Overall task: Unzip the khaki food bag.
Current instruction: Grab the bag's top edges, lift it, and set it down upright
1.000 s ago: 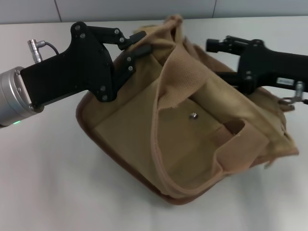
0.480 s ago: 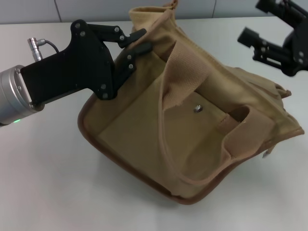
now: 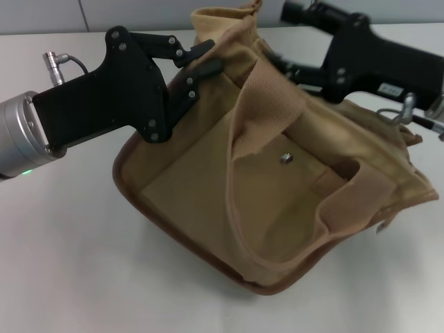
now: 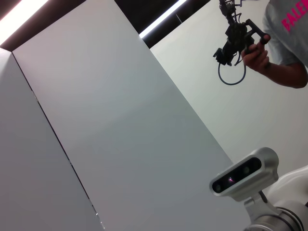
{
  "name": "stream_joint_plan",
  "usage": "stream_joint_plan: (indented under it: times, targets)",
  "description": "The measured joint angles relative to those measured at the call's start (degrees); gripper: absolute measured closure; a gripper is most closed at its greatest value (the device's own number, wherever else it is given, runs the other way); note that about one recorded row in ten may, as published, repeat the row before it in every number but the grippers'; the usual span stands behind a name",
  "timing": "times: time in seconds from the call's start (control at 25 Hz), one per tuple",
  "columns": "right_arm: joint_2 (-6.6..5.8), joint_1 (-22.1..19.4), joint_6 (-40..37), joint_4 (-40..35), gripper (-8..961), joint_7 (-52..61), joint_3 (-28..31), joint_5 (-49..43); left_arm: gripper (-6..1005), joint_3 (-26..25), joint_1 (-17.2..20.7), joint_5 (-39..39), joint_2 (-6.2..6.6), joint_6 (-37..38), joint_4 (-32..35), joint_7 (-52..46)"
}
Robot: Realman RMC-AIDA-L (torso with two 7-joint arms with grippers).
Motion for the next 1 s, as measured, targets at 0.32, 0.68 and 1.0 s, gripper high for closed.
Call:
stream_joint_plan:
  times: [0.32,0.68,1.0]
  targets:
    - [0.05,-0.8,0.8,-2.9,115,7.8,-0.2,-9.6,879,0.0,-0.1,0.0,-0.06,0.0,0.0,0.2]
    - [0.26,-5.3,-3.0,-8.4,115,9.1,1.0,-11.9,877,0.0,-0.2,-0.2,-0.12,0.0,-0.1,0.1]
    - [0.42,-9.5,-11.9,-6.6,115,3.8,9.1,-10.8,875,-0.4,-0.2,-0.4,-0.18,0.0,-0.2,0.0]
